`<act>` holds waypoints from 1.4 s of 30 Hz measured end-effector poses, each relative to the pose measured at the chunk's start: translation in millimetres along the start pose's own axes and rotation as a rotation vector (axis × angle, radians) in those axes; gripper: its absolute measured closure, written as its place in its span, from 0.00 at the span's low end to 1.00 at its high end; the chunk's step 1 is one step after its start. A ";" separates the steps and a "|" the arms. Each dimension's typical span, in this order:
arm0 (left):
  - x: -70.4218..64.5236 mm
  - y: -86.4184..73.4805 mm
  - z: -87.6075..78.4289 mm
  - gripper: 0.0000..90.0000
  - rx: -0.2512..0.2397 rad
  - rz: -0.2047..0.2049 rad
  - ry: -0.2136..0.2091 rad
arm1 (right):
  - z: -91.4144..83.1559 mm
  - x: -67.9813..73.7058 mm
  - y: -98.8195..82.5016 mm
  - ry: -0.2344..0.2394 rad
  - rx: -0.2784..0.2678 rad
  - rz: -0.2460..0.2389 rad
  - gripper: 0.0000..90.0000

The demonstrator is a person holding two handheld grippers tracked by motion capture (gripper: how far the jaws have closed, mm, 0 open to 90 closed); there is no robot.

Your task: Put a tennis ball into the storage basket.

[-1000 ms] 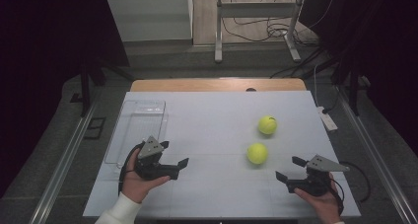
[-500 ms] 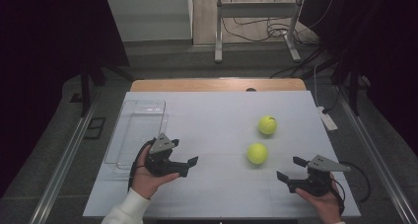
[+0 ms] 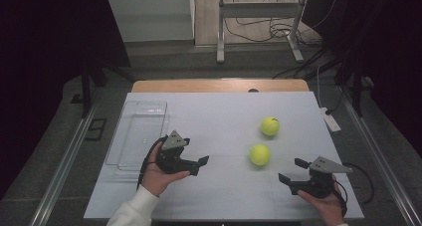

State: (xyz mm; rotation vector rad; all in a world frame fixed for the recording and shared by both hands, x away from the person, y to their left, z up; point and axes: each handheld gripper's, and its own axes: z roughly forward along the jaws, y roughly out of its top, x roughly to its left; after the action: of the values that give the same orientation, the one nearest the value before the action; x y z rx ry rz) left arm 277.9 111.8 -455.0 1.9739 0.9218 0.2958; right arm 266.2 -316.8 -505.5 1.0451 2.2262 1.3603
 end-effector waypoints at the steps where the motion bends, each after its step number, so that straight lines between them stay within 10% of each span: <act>1: -0.5 1.8 1.3 0.11 0.001 0.001 -0.002 | 0.1 0.2 0.0 -0.001 0.002 -0.002 0.14; 42: -26.4 31.4 50.5 0.11 0.042 0.063 -0.108 | 0.3 -2.2 -1.4 0.010 0.004 -0.004 0.13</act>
State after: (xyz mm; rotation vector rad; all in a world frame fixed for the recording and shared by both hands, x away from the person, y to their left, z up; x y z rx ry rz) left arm 301.8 51.4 -453.7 2.0394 0.8036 0.2048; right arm 267.3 -318.6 -507.1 1.0370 2.2373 1.3630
